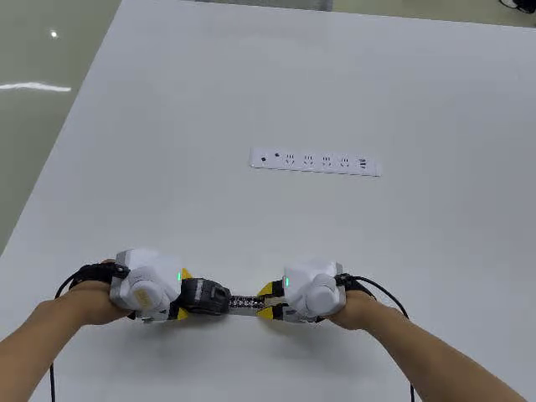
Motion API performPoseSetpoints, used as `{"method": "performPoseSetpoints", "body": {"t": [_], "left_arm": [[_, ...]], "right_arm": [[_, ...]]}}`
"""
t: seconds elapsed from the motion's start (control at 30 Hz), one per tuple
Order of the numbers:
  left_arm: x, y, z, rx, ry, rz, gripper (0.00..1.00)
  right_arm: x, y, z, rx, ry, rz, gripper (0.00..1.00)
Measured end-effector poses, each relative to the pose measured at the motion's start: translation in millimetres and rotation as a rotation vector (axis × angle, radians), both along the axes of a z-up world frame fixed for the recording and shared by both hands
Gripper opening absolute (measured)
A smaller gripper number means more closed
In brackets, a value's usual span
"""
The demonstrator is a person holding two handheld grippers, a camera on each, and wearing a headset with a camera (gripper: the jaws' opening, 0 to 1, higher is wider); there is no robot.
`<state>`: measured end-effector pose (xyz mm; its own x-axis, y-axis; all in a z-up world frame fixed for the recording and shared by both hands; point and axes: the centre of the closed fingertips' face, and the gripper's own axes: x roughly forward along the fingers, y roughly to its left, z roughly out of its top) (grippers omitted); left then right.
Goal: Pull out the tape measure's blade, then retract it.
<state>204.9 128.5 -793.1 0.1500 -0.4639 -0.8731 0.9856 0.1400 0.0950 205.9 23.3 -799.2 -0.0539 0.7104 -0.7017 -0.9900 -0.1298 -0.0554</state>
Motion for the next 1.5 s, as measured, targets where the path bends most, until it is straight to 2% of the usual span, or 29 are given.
{"method": "performPoseSetpoints", "body": {"t": [0.57, 1.5], "left_arm": [[-0.8, -1.6, 3.1, 0.004, 0.001, 0.007, 0.27], [0.1, 0.3, 0.5, 0.004, 0.004, 0.011, 0.27]], "right_arm": [[1.3, -6.6, 1.1, -0.005, -0.006, -0.004, 0.12], [2.1, -17.6, 1.6, -0.015, -0.009, -0.009, 0.12]]}}
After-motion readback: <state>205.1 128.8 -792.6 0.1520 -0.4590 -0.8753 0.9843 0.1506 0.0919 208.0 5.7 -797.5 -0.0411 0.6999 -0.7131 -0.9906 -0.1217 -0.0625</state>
